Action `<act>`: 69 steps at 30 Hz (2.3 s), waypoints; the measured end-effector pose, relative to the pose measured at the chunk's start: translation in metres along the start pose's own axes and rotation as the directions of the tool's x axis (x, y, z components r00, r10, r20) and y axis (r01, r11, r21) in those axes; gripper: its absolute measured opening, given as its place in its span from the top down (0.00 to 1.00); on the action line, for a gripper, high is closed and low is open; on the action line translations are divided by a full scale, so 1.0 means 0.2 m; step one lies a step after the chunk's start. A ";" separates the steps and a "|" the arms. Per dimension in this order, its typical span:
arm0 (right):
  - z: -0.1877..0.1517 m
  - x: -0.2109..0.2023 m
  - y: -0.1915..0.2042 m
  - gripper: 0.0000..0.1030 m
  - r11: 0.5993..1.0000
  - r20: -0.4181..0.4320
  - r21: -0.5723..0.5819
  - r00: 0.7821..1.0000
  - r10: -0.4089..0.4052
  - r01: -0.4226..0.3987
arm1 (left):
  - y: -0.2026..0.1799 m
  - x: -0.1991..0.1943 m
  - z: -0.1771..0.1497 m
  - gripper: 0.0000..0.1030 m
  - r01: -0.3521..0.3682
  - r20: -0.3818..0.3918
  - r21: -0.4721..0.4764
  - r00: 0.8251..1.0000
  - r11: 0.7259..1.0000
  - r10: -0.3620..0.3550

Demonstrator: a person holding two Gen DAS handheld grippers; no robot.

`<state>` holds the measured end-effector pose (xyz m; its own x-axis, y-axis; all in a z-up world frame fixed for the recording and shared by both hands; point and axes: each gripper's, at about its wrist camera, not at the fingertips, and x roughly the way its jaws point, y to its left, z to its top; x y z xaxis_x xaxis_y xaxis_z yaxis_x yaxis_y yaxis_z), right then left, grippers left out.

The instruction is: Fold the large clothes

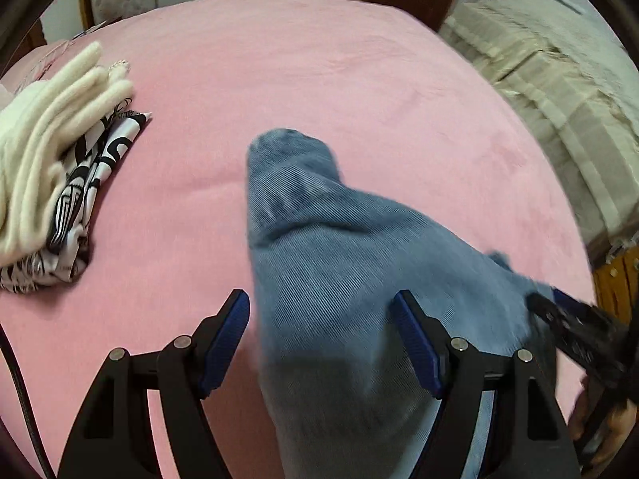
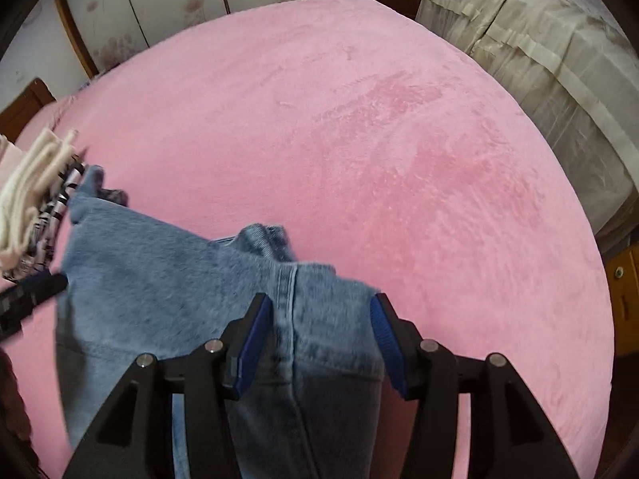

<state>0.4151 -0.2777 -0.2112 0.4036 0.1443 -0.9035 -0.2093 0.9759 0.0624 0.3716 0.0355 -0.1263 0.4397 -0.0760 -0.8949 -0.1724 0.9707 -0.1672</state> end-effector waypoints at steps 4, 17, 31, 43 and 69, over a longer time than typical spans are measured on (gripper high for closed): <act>0.00 0.05 -0.07 0.45 0.998 0.002 0.053 1.000 0.031 -0.031 | 0.07 0.13 0.12 0.29 -0.011 -0.045 -0.036 0.999 0.999 0.010; -0.02 0.06 -0.13 0.44 0.987 0.004 0.130 0.996 0.089 -0.089 | 0.33 0.33 0.32 0.29 0.252 -0.209 -0.181 0.935 0.950 -0.288; -0.16 0.00 -0.07 0.44 0.993 0.007 0.108 0.998 0.055 -0.055 | 0.37 0.38 0.41 0.62 0.106 -0.150 -0.093 0.981 0.990 -0.120; -0.13 -0.12 -0.06 0.42 0.992 0.000 0.098 0.997 0.077 -0.076 | 0.22 0.14 0.37 0.47 0.089 -0.137 -0.027 0.986 0.996 -0.092; -0.31 -0.64 -0.16 0.24 0.973 -0.003 0.060 0.975 0.222 -0.221 | -0.03 -0.48 -0.33 0.31 0.093 -0.145 -0.036 0.985 0.995 -0.097</act>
<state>0.3158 -0.3379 -0.1242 0.3447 0.3569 -0.8682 -0.2397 0.9277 0.2862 0.2730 0.0219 -0.0667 0.3215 -0.2022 -0.9251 -0.1623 0.9507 -0.2642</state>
